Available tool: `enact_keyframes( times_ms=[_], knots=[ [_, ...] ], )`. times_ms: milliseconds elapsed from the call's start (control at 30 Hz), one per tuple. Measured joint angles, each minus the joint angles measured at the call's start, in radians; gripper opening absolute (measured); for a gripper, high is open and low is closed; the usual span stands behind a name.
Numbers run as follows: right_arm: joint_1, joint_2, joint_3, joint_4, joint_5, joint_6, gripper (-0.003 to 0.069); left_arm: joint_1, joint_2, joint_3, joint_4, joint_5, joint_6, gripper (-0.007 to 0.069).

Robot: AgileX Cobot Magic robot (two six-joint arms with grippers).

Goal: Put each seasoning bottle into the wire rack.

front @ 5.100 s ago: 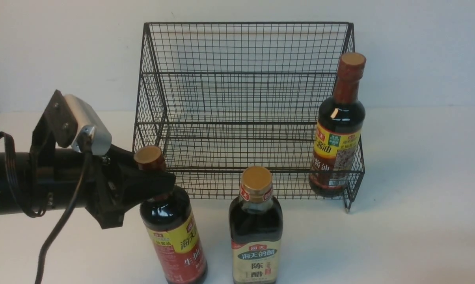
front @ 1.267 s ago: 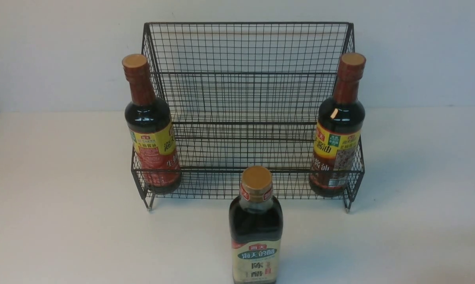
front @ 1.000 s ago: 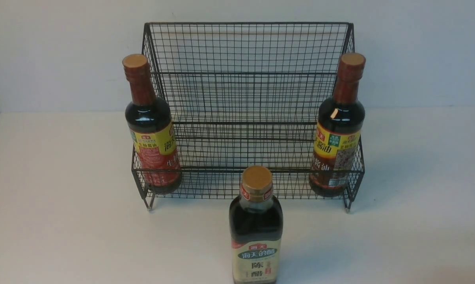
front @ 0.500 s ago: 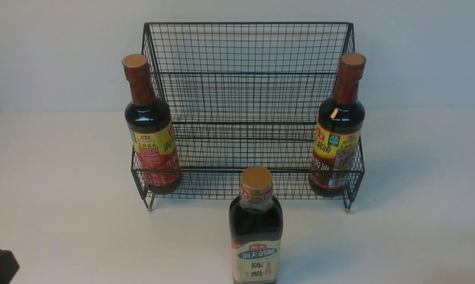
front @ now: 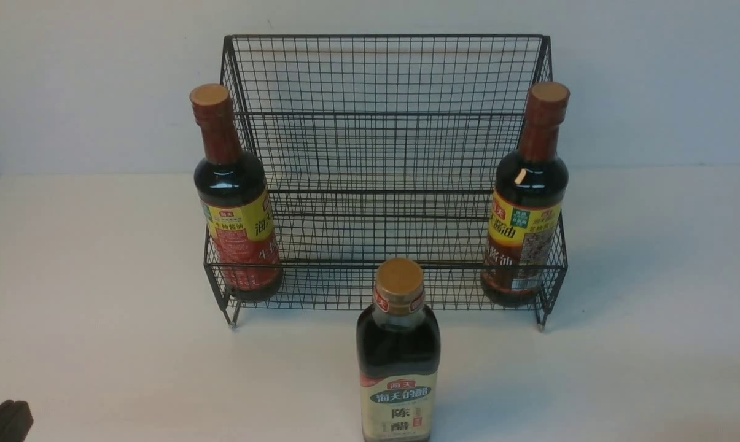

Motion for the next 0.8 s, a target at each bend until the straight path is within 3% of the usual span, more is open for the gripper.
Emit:
enact_keyframes(
  times_ms=[400,800],
  knots=[
    [0.0,0.0,0.0,0.0,0.0,0.0,-0.0015,-0.149,-0.045,0.149,0.351,-0.077,-0.293,-0.0005],
    [0.0,0.0,0.0,0.0,0.001,0.0,-0.0015,-0.152,-0.045,0.153,0.392,-0.077,-0.317,-0.0005]
  ],
)
